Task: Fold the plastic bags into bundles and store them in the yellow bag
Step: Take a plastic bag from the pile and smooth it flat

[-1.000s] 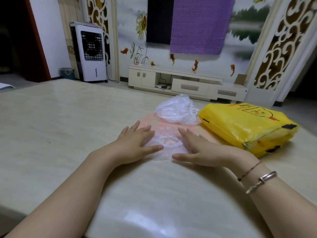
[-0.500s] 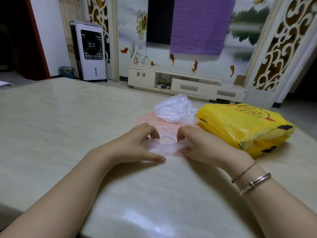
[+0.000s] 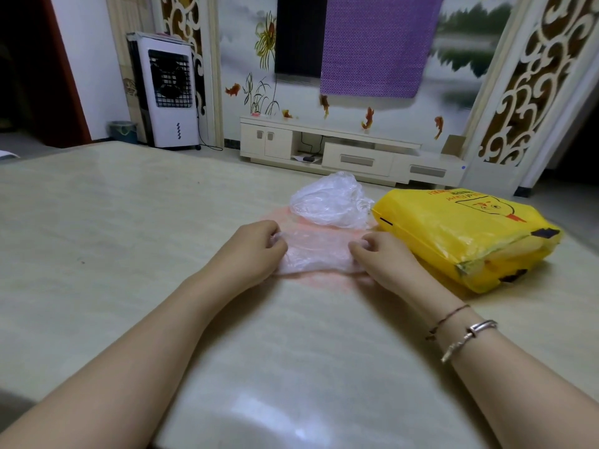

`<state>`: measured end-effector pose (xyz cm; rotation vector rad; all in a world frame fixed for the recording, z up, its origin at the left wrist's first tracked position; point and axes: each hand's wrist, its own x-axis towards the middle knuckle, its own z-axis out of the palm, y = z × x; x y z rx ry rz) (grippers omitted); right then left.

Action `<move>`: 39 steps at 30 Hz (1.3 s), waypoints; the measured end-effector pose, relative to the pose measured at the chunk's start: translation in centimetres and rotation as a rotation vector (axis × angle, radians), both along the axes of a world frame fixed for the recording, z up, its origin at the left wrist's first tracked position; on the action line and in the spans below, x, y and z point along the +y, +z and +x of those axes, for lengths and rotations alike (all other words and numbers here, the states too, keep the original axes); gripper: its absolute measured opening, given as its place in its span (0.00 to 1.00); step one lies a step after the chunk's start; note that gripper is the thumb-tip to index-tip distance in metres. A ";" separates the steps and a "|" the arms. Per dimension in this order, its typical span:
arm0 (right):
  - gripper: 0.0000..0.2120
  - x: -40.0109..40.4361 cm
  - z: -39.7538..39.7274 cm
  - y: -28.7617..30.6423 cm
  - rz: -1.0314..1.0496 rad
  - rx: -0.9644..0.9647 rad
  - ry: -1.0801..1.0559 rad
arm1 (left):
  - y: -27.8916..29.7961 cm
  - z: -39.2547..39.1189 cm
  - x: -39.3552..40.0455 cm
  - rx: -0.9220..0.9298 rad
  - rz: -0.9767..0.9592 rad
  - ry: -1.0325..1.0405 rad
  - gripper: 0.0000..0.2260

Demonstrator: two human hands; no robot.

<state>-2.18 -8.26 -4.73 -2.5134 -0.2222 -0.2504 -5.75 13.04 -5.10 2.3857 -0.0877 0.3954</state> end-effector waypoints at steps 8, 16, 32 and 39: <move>0.16 0.3 0.0 -0.5 -0.287 -0.052 -0.093 | 0.2 -0.9 0.3 0.021 0.327 0.148 0.10; 0.09 -1.1 0.4 0.9 0.342 0.205 0.103 | 1.1 -0.3 0.2 -0.073 -0.214 -0.038 0.13; 0.20 -1.3 -1.4 4.7 1.228 0.437 0.382 | 3.3 -2.5 -1.4 0.269 -0.716 -0.320 0.14; 0.27 0.9 -2.0 1.2 0.051 -0.548 0.534 | 2.2 -1.6 -0.8 0.247 -0.962 0.048 0.16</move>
